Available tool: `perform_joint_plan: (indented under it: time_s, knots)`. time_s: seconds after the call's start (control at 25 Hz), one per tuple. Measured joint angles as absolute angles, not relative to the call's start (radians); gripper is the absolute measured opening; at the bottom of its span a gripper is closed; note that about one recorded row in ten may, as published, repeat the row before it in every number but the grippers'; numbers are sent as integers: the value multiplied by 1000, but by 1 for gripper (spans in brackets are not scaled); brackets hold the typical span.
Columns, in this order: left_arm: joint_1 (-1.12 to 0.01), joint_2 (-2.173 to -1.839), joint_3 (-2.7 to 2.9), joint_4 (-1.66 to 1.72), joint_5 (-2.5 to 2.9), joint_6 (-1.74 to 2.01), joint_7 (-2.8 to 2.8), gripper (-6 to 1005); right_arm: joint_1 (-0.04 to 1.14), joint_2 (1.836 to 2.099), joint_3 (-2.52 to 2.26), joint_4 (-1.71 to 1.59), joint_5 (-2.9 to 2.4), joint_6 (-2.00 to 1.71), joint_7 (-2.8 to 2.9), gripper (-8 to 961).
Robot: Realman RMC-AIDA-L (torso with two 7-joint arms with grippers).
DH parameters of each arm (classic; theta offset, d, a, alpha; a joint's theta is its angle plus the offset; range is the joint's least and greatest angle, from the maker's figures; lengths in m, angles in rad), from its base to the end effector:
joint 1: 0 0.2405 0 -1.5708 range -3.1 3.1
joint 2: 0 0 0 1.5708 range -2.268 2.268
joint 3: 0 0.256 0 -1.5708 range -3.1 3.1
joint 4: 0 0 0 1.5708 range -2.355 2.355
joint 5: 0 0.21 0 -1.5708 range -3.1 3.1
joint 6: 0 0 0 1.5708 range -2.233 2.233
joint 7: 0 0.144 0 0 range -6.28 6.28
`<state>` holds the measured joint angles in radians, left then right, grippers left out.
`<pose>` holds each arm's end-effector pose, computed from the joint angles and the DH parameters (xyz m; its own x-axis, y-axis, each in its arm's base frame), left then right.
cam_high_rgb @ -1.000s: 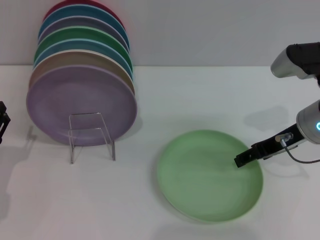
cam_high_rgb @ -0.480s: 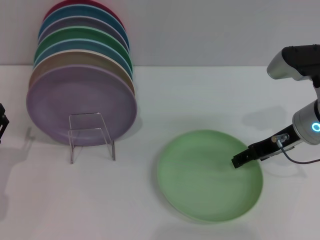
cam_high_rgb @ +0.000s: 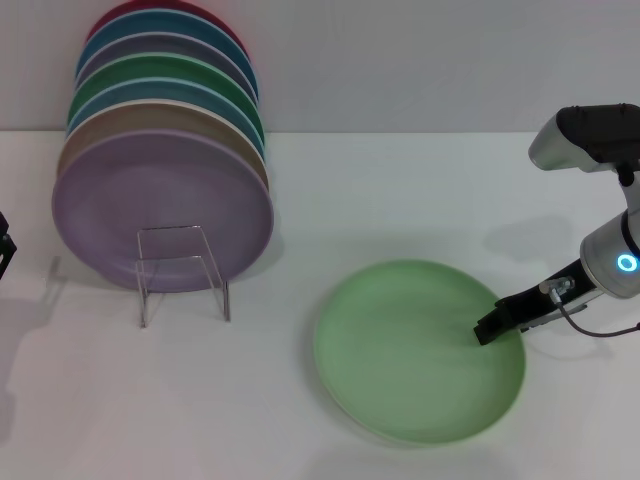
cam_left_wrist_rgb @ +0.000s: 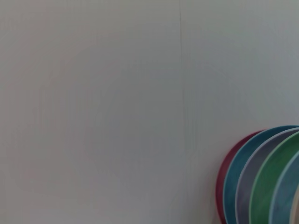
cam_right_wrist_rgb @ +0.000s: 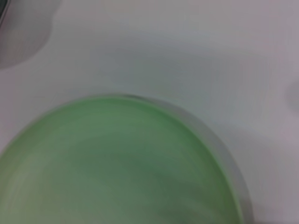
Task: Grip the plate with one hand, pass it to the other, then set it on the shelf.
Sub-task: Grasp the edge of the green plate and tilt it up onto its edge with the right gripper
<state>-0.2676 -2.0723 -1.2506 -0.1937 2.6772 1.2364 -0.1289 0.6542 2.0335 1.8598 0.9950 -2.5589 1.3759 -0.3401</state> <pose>-0.3649 0.2861 0.0114 0.7417 -0.0703 0.6671 0.6673 -0.0238 -0.7444 0.2389 0.3745 -0.0079 0.3963 -0.9181 0.0072 -0.8151 -0.3554 -0.4576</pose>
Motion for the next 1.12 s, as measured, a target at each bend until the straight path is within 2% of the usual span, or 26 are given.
perform_joint_plan:
  time_s: [0.28, 0.48, 0.84, 1.12]
  knots:
    - [-263, -2073, -1250, -193, 2677, 1238, -129, 770, 646, 2035, 1860, 1025, -2559, 1381, -354, 393]
    - [-261, -2075, -1250, -193, 2677, 1238, -130, 768, 644, 2040, 1854, 1025, -2559, 1379, -365, 152]
    - [-258, -2077, -1249, -200, 2683, 1240, -136, 764, 625, 2045, 1840, 1056, -2555, 1378, -383, 23]
    - [-256, -2077, -1235, -214, 2685, 1246, -140, 761, 530, 2076, 1840, 1238, -2533, 1364, -421, 22]
